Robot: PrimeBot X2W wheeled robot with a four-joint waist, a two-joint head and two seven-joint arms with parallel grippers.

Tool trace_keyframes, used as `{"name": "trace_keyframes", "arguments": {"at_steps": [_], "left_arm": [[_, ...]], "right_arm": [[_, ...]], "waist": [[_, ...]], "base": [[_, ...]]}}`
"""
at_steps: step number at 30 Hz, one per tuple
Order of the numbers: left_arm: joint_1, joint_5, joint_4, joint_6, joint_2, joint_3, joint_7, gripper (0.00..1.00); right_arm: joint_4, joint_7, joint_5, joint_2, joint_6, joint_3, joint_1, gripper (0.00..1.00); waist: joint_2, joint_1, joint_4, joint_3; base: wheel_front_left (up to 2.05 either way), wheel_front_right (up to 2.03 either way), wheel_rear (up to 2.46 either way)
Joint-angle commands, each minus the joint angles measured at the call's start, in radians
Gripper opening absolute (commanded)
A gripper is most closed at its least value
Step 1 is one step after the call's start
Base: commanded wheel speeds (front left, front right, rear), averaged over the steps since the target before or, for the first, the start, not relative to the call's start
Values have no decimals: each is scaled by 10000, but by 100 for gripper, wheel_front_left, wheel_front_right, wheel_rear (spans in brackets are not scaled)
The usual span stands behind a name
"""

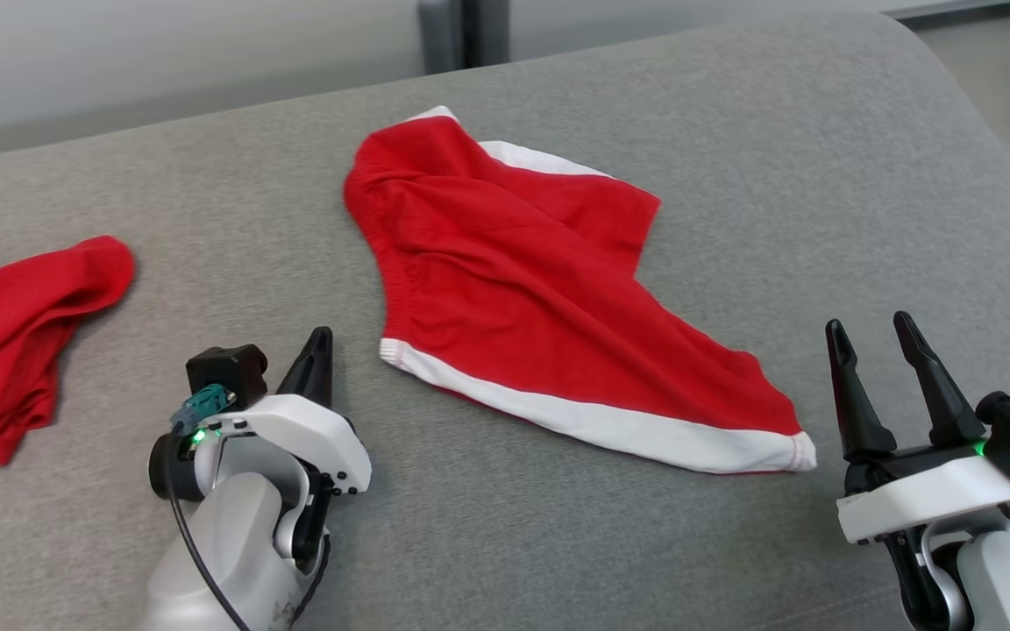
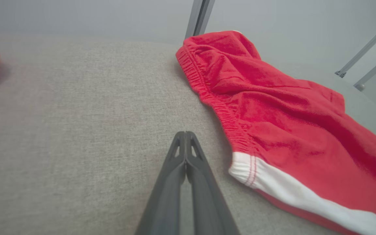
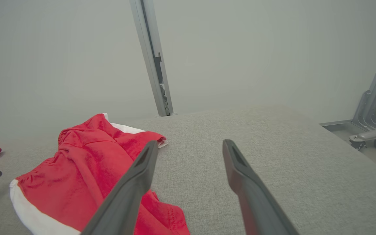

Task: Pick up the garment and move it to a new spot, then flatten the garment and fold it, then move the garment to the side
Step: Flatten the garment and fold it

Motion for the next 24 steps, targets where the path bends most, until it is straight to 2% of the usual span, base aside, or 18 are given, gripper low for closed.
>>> {"name": "trace_keyframes", "arguments": {"at_steps": [1, 7, 13, 21, 24], "left_arm": [[16, -44, 23, -15, 92, 45, -53, 0], [311, -132, 80, -274, 75, 64, -97, 0], [590, 5, -426, -119, 103, 364, -118, 0], [1907, 1022, -2904, -58, 518, 1149, -116, 0], [2654, 1343, -4084, -241, 519, 1631, -119, 0]], "right_arm": [[31, -49, -67, -62, -3, -16, 100, 100], [154, -37, -107, -98, -3, -45, 146, 100], [189, -34, -56, -75, -3, -20, 148, 100], [-69, -35, -36, 46, -3, -147, 415, 100], [-142, -35, -90, 101, -3, -168, 575, 100]], "waist": [[0, 0, 228, -133], [0, 0, 892, -429], [0, 0, 1176, -678], [0, 0, 1719, -1126], [0, 0, 1909, -1302]], "base": [[0, 0, 0], [0, 0, 0], [0, 0, 0], [0, 0, 0], [0, 0, 0]]}}
